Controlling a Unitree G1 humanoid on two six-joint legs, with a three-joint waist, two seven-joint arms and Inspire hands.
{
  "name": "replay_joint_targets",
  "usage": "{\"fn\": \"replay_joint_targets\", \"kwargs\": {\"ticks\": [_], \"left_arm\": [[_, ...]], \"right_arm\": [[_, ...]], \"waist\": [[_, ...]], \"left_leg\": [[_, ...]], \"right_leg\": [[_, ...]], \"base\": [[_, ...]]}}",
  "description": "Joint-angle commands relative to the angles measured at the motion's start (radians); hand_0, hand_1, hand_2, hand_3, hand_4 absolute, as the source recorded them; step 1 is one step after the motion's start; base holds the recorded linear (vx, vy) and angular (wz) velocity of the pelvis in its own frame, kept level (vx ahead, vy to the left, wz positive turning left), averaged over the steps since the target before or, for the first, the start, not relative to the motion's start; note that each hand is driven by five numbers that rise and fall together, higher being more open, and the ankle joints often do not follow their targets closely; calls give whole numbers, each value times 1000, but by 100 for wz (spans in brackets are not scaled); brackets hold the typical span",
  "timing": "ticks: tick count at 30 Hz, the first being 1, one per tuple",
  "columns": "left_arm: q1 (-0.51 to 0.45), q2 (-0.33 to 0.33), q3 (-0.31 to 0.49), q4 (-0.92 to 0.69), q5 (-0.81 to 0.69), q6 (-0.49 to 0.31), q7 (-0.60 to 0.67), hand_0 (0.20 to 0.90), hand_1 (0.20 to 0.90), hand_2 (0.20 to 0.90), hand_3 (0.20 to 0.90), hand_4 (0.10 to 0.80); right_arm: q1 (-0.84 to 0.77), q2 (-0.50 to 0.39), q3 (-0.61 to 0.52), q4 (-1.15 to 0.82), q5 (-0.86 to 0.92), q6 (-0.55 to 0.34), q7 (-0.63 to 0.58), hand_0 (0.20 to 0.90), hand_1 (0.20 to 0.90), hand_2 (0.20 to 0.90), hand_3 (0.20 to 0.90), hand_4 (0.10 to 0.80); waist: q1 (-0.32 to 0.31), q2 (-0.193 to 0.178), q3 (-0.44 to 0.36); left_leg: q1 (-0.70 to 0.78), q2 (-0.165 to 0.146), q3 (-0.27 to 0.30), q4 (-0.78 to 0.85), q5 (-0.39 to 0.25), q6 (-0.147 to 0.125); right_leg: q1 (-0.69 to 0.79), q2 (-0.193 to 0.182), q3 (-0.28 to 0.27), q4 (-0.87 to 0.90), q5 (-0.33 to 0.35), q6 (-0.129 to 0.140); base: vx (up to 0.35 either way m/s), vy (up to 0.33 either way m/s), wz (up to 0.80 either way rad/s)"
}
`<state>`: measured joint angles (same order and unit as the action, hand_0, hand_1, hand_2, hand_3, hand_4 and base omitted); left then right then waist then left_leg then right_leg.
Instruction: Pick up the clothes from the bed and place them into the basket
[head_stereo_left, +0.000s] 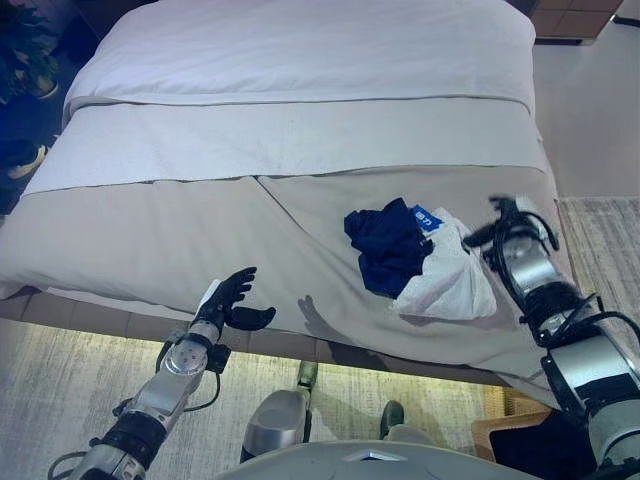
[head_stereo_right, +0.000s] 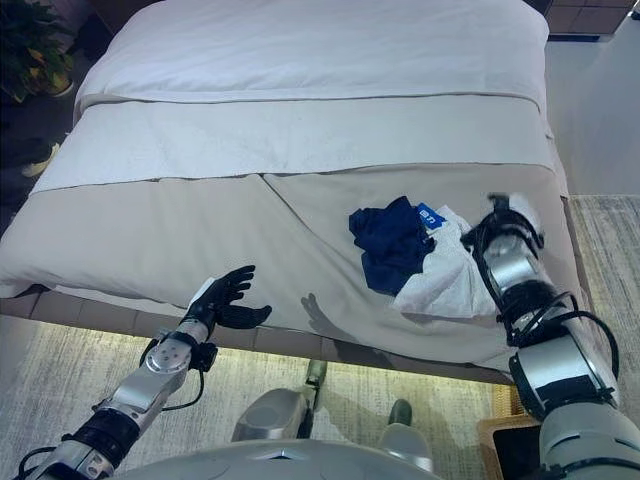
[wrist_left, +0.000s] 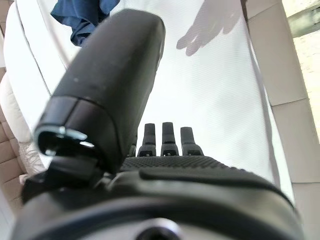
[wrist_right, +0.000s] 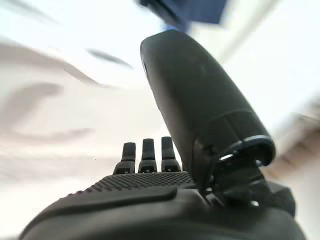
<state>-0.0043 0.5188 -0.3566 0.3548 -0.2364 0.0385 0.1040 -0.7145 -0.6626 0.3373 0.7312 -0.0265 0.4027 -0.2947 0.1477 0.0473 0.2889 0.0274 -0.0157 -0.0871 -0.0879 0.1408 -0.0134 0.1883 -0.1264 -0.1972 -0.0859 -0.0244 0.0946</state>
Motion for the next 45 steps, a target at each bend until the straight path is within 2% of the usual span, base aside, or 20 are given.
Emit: {"fn": "replay_joint_targets", "kwargs": {"ticks": [1, 5, 12, 19, 23, 28, 36, 39, 45], "left_arm": [[-20, 18, 9, -82, -5, -74, 51, 900, 900, 900, 900, 800], [-17, 11, 19, -85, 1, -72, 48, 900, 900, 900, 900, 800], [-12, 8, 33, -101, 7, -71, 49, 900, 900, 900, 900, 800], [-26, 17, 66, -110, 14, -70, 31, 900, 900, 900, 900, 800], [-40, 15, 77, -140, 5, -100, 36, 900, 900, 900, 900, 800], [-85, 28, 67, -185, -15, -141, 22, 900, 900, 900, 900, 800], [-135, 31, 30, -213, -58, -171, 38, 900, 900, 900, 900, 800], [-150, 33, 8, -223, -70, -180, 56, 900, 900, 900, 900, 800], [-170, 36, -18, -245, -86, -171, 92, 900, 900, 900, 900, 800]], "right_arm": [[-177, -121, 76, -127, -119, -70, -153, 900, 900, 900, 900, 800], [-176, -106, 75, -217, -160, -90, -145, 900, 900, 900, 900, 800], [-203, -95, 94, -248, -186, -119, -137, 900, 900, 900, 900, 800], [-204, -98, 161, -249, -240, -113, 54, 900, 900, 900, 900, 800], [-228, -94, 215, -169, -261, -123, 103, 900, 900, 900, 900, 800], [-309, -88, 283, 2, -219, -151, 154, 900, 900, 900, 900, 800], [-392, -39, 338, 155, -220, -122, 243, 900, 900, 900, 900, 800], [-410, -20, 354, 202, -228, -97, 253, 900, 900, 900, 900, 800], [-445, 10, 354, 312, -229, -87, 255, 900, 900, 900, 900, 800]], "waist": [[27, -28, -49], [33, -30, -47], [55, -31, -31], [75, -43, -9], [96, -38, 25], [134, -10, 116], [153, 38, 229], [158, 47, 231], [173, 58, 231]], "left_leg": [[42, -14, -13, 28, -134, 23], [30, -19, -20, 34, -134, 25], [9, -23, -38, 39, -130, 26], [-21, -30, -58, 68, -133, 26], [-56, -35, -66, 103, -135, 23], [-129, -51, -91, 149, -129, 21], [-230, -72, -92, 207, -113, 26], [-304, -85, -90, 246, -115, 34], [-445, -114, -79, 390, -160, 50]], "right_leg": [[-109, 8, 20, 115, 23, -32], [-115, 6, 18, 118, 20, -33], [-126, 0, 1, 124, 17, -35], [-147, -12, -13, 142, 15, -33], [-165, -20, -28, 161, 11, -38], [-224, -31, -64, 204, 7, -45], [-316, -42, -90, 262, 1, -51], [-391, -46, -99, 297, 0, -53], [-525, -62, -109, 423, -31, -60]], "base": [[0, 0, 0], [0, 0, 0], [8, 15, 6], [18, -6, 9], [-12, 4, 4], [-88, -1, 19], [-68, 41, 7], [-88, 40, 10], [-72, 47, 6]]}}
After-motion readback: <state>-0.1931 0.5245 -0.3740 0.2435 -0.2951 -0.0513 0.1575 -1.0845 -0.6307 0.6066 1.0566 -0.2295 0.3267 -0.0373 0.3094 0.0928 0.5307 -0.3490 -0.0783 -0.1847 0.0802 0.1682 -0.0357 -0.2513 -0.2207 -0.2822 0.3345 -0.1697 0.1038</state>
